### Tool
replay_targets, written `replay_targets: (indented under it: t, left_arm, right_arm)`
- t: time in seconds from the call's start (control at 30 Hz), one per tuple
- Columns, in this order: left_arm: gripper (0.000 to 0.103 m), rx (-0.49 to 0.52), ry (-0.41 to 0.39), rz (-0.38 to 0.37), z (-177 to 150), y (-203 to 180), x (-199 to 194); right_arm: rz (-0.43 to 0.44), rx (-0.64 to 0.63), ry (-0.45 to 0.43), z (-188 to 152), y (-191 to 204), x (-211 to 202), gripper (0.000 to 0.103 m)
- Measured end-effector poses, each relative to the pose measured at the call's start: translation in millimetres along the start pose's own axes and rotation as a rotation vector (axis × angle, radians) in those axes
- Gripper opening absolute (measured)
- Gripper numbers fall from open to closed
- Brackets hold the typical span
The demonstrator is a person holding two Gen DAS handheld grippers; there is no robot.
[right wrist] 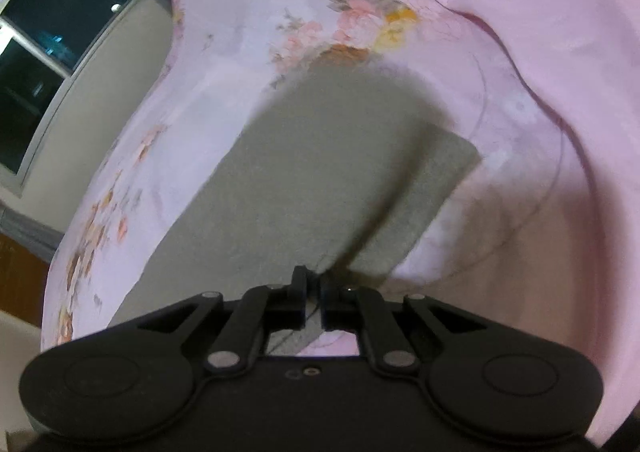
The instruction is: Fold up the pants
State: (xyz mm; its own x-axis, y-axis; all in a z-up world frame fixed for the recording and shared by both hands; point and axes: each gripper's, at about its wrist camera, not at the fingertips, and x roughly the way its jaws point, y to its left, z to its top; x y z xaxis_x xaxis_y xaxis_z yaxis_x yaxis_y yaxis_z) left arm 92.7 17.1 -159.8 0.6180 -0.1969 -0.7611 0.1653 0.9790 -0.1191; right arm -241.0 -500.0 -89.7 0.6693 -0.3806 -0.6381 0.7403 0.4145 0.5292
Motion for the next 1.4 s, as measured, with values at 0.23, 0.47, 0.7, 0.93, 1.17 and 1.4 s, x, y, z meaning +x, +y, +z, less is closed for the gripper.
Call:
replay_targets:
  t: [0.23, 0.47, 0.7, 0.93, 1.17, 1.4]
  left_arm:
    - [0.022, 0.017, -0.001, 0.012, 0, -2, 2]
    - [0.023, 0.047, 0.005, 0.022, 2, -5, 5]
    - [0.025, 0.077, 0.011, 0.022, 4, -6, 6]
    - [0.026, 0.066, -0.01, -0.001, 4, -15, -7]
    - [0.026, 0.147, -0.019, -0.151, 7, -82, -13]
    - [0.027, 0.243, -0.004, -0.19, -10, -140, 4]
  right_arm:
    - [-0.025, 0.076, -0.037, 22, -23, 7, 0.018]
    - [0.006, -0.064, -0.111, 31, -2, -17, 0.005]
    - [-0.083, -0.063, -0.052, 11, -27, -2, 0.005]
    - [-0.073, 0.016, -0.073, 12, -42, -23, 0.036]
    - [0.016, 0.167, -0.069, 22, -55, 1, 0.04]
    - [0.081, 0.094, -0.126, 38, -28, 1, 0.01]
